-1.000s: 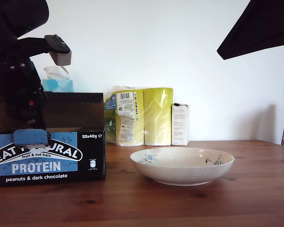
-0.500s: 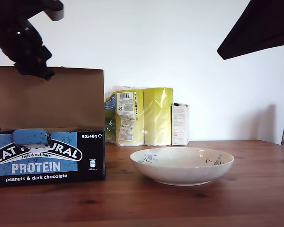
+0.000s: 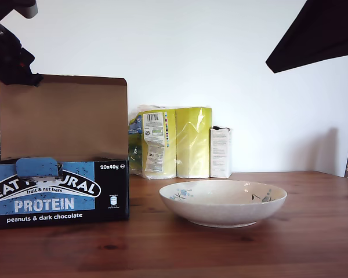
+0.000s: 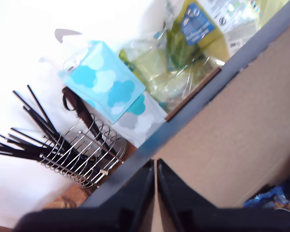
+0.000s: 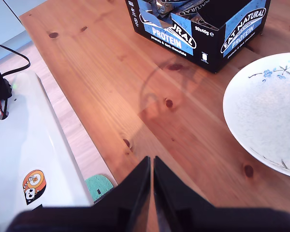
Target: Open the carton box of snackbars
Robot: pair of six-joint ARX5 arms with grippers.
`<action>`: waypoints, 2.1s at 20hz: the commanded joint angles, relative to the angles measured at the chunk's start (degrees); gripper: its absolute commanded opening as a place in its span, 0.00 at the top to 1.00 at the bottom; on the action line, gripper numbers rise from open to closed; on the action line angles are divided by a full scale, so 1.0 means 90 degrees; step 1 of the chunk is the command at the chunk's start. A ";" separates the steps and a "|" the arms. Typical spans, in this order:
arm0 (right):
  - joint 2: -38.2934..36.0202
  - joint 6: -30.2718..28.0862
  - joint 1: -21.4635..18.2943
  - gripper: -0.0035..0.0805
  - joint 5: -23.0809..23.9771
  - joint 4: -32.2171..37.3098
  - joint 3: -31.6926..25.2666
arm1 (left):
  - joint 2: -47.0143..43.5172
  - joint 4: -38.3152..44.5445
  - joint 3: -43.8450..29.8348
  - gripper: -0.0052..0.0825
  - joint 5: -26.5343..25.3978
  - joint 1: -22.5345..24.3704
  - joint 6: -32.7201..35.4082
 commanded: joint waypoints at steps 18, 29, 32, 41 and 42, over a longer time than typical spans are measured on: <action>-0.0005 0.0194 0.0029 0.97 -0.0002 0.0022 0.0097 | 0.2480 0.1435 0.1083 0.97 0.1158 0.0367 -0.0039; -0.0019 0.0194 0.0029 0.97 0.0546 0.0624 0.0287 | 0.3874 -0.0087 0.2730 0.97 0.1690 0.0452 -0.0384; -0.0083 0.0192 0.0029 0.97 0.0797 0.0804 0.0731 | 0.3997 -0.0566 0.2936 0.97 0.1933 0.0522 -0.0542; -0.0148 0.0117 0.0029 0.97 0.0933 0.0731 0.1586 | 0.4454 -0.1848 0.3109 0.97 0.2484 0.0731 -0.0996; -0.0148 0.0114 0.0029 0.97 0.0933 0.0687 0.1583 | 0.4469 -0.1991 0.3109 0.97 0.2523 0.0731 -0.0996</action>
